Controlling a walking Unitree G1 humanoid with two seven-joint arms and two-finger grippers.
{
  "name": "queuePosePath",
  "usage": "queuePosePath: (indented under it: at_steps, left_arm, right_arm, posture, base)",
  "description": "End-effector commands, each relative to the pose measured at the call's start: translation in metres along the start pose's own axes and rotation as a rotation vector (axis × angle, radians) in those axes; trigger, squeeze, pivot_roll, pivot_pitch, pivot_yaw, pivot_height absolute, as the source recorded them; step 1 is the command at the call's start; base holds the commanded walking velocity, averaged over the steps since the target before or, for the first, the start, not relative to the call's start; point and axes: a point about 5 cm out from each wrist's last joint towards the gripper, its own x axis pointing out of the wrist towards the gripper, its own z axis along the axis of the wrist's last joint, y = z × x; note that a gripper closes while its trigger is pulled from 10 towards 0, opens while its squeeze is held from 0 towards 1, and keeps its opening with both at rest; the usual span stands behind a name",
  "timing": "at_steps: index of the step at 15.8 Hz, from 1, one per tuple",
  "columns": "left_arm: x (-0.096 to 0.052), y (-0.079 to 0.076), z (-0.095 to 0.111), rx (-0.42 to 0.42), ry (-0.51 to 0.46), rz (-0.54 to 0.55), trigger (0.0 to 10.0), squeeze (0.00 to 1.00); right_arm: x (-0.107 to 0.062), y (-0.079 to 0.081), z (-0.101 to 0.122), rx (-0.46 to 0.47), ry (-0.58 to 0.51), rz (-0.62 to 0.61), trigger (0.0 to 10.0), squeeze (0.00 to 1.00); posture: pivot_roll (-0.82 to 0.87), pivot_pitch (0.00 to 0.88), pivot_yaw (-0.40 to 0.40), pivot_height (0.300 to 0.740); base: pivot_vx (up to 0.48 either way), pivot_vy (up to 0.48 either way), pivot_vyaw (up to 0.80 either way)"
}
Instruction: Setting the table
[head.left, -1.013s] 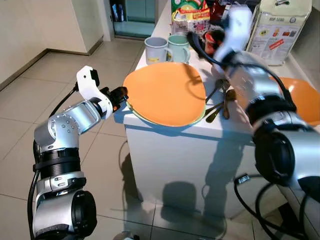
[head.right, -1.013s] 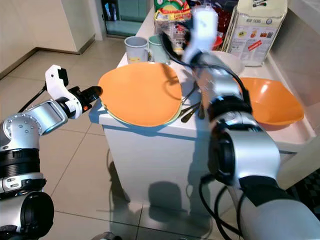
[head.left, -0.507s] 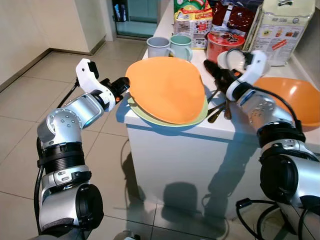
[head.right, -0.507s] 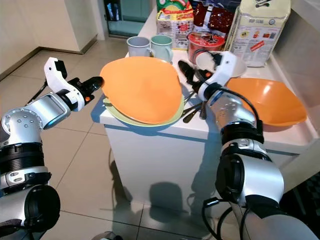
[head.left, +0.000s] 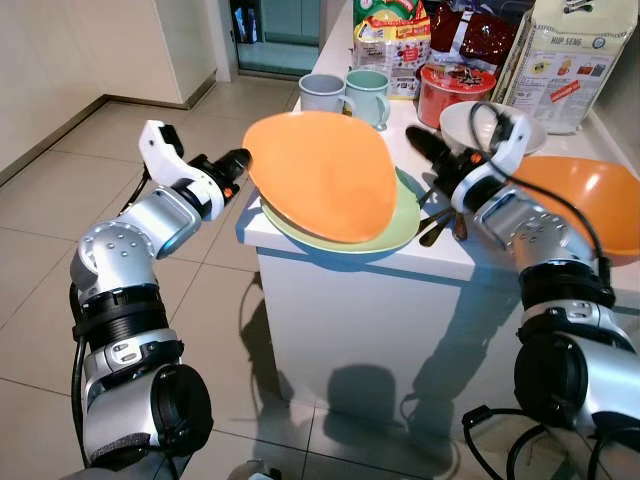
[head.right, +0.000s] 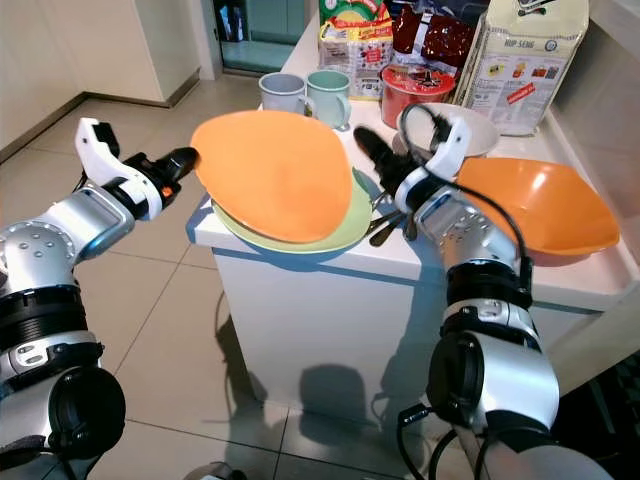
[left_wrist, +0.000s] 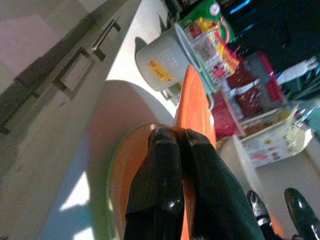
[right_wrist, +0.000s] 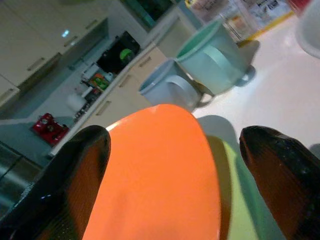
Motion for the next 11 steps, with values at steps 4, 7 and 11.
queuePosePath:
  at_steps: [4,7,11]
  left_arm:
    - [0.003,-0.017,0.009,-0.075,-0.034,-0.093,0.0,0.0]
    - [0.002,-0.02,0.011,-0.121,-0.041,-0.115,0.0,0.0]
    - [0.002,-0.021,0.012,-0.152,-0.045,-0.129,0.0,0.0]
  right_arm:
    - [-0.004,0.001,-0.001,0.076,-0.001,0.007,10.0,1.0]
    - [-0.009,0.004,-0.011,0.14,0.049,0.042,10.0,1.0]
    - [-0.012,0.013,-0.02,0.229,0.091,0.097,10.0,1.0]
  posture:
    - [0.01,0.0,0.019,0.74]
    - [0.01,0.0,0.018,0.74]
    - [0.01,0.0,0.019,0.74]
  base:
    - [0.0,0.0,0.0]
    - [0.0,0.0,0.0]
    - [0.0,0.0,0.0]
